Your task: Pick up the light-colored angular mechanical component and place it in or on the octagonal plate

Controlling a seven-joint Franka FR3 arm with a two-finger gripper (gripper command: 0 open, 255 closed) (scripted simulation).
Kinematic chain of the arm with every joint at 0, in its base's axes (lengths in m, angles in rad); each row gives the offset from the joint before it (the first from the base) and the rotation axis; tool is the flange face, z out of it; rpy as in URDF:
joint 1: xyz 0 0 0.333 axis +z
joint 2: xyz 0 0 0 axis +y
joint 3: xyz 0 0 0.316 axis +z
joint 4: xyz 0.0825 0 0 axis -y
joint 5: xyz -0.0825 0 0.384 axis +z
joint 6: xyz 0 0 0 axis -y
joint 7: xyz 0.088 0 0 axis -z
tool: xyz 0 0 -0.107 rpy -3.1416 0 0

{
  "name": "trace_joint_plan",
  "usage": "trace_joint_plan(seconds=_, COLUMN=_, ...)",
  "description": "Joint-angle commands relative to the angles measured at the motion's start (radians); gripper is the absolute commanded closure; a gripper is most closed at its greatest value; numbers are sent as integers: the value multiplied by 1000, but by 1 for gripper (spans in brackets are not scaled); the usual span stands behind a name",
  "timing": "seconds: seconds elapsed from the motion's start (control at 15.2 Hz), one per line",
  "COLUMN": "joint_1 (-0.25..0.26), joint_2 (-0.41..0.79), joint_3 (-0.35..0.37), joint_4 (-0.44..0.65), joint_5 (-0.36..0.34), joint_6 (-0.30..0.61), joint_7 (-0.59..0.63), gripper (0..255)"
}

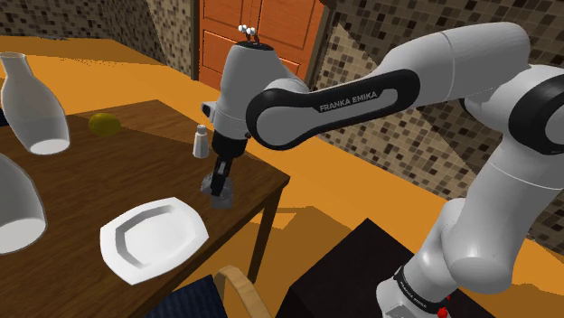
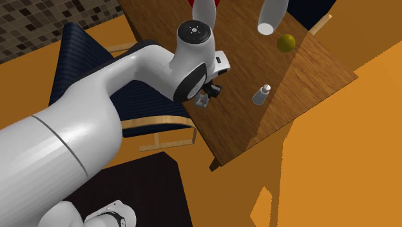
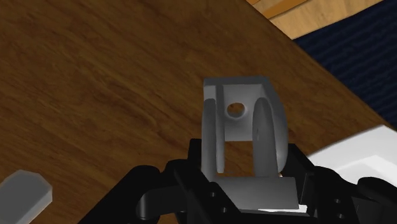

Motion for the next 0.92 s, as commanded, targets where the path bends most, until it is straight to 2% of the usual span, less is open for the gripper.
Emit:
trace_joint_plan(seconds=0.0, joint_1=-1, joint_2=-8, joint_3=0, joint_4=16, joint_5=4, joint_6=-24, joint_7=-3, gripper=255)
trace_joint_plan(seconds=0.86, joint_1=-4, joint_2=-47, joint_3=1, joint_4=147, joint_5=20, joint_6=-191, joint_7=-12, gripper=255)
